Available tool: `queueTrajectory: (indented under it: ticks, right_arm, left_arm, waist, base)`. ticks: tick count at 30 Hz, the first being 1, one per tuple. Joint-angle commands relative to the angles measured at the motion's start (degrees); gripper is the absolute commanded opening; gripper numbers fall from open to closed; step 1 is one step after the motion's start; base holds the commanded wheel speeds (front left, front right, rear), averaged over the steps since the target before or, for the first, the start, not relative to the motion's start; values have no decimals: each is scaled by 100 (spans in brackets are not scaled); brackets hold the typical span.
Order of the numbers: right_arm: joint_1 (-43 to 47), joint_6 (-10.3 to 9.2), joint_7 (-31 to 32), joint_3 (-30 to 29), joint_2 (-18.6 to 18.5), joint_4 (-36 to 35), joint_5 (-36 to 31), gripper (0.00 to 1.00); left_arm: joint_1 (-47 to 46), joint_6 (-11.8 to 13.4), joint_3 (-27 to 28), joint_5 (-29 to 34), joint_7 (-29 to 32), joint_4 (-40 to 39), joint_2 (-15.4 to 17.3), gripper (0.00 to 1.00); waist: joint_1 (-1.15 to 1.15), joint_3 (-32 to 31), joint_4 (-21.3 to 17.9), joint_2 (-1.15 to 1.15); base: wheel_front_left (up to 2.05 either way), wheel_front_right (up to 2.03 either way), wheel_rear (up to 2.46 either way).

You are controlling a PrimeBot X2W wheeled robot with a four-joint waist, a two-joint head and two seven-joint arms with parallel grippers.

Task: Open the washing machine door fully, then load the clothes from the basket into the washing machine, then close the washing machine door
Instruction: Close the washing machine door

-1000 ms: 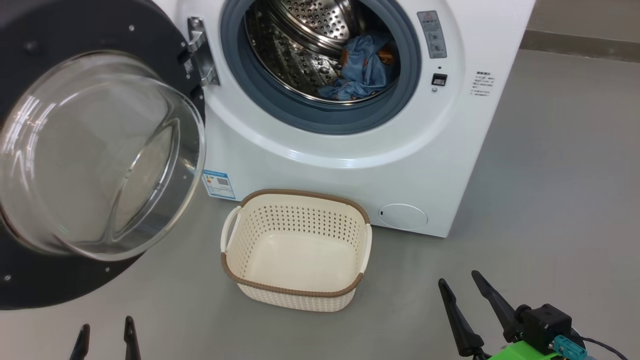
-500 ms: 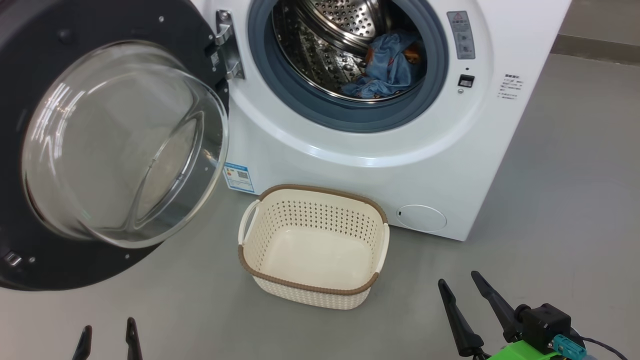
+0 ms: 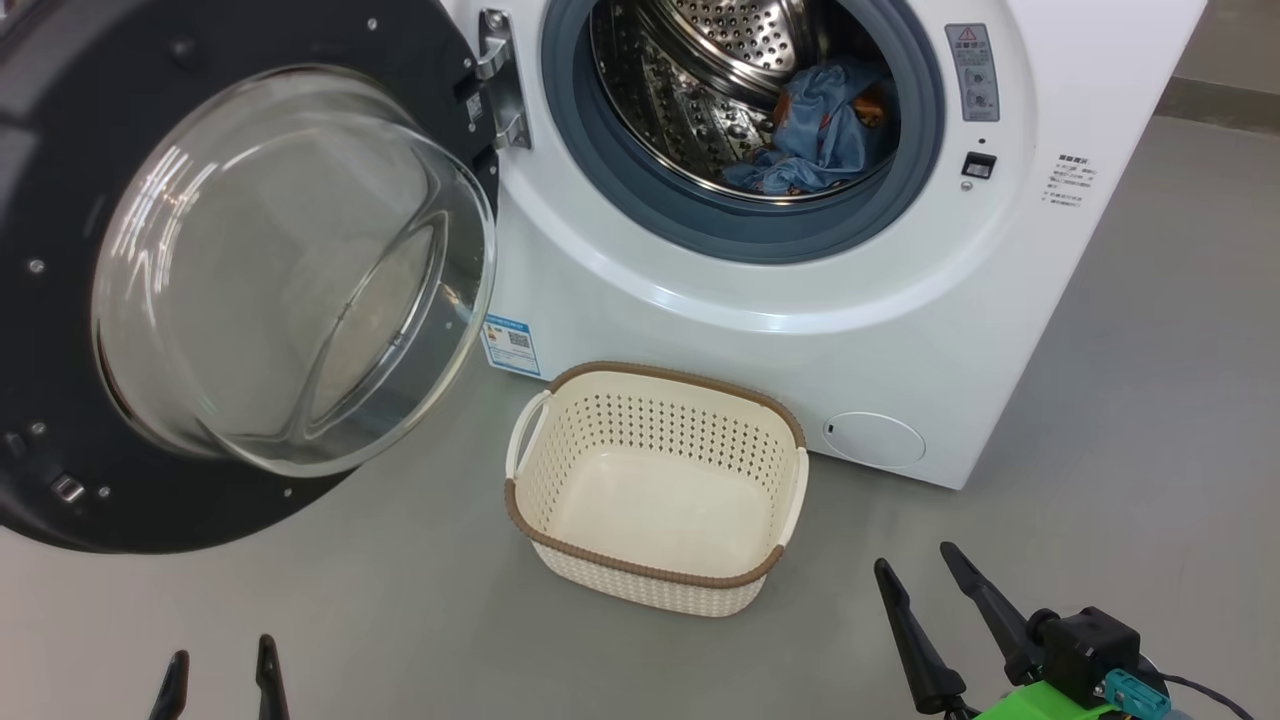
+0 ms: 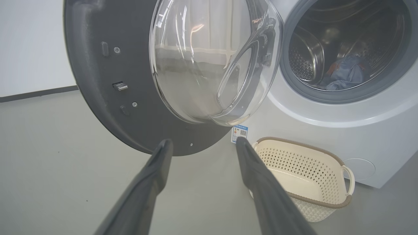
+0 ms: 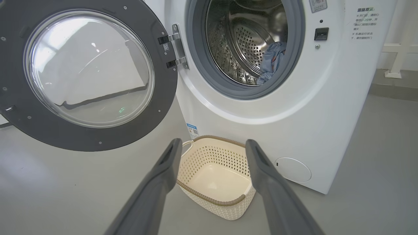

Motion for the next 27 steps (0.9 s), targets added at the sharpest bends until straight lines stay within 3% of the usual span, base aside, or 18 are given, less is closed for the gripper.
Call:
queueTrajectory:
  ticks: [1,27]
  right_arm:
    - [-166,57,1,148,-41,-142,-72,100]
    - [-223,57,19,197,-89,-123,-41,100]
  left_arm:
    - [-135,46,175,-56,-37,-149,31,100]
    - [-182,158,172,-90,-37,-240,31,100]
  waist:
    - [0,4,27,0]
    - [0,65,89,0]
  base:
    - [0,0,0]
    - [0,0,0]
